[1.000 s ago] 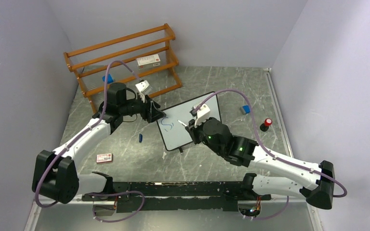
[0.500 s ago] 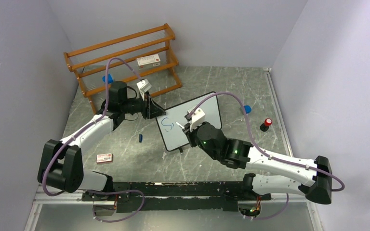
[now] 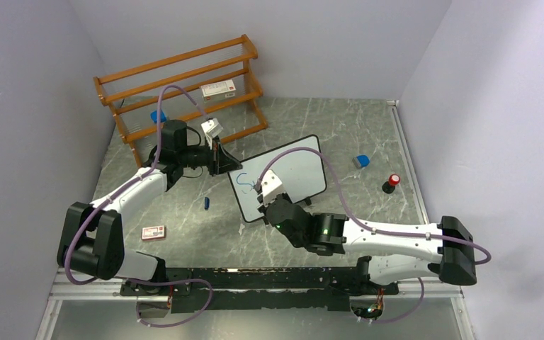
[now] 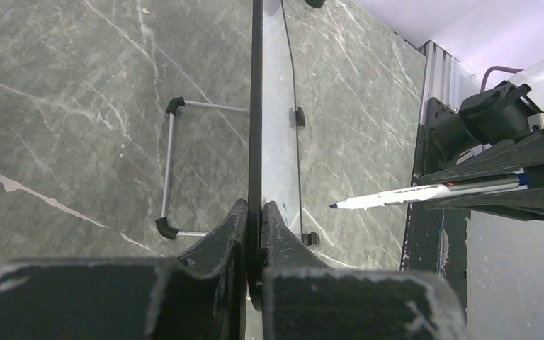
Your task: Write a sentence on the whiteboard
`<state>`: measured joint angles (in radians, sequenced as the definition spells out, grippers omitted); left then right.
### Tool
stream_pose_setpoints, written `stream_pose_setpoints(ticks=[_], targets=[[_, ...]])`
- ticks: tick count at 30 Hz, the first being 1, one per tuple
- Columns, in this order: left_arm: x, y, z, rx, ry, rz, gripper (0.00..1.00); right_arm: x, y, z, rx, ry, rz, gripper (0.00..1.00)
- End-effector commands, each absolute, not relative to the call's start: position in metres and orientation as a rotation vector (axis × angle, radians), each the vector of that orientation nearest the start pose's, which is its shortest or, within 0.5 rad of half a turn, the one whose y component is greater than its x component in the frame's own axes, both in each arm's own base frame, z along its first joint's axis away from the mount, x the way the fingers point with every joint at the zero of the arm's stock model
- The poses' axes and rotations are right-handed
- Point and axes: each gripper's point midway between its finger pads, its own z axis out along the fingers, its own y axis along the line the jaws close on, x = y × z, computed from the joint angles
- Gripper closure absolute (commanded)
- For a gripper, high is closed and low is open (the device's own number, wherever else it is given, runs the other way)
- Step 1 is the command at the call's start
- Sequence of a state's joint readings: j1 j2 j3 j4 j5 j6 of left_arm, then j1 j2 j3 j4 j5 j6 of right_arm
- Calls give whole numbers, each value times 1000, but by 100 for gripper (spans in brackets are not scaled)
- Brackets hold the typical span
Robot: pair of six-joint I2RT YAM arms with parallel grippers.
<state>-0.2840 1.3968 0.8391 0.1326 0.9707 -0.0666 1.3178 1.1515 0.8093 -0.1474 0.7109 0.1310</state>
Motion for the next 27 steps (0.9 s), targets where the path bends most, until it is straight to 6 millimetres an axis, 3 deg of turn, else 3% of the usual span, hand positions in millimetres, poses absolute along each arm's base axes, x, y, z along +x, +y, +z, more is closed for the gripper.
stream_pose_setpoints(ticks=[1, 27], targets=[[303, -233, 187, 902, 1749, -1113, 95, 197, 294, 200, -656, 1795, 184, 100], [302, -232, 190, 909, 1729, -1099, 95, 210, 314, 199, -621, 1776, 133, 100]])
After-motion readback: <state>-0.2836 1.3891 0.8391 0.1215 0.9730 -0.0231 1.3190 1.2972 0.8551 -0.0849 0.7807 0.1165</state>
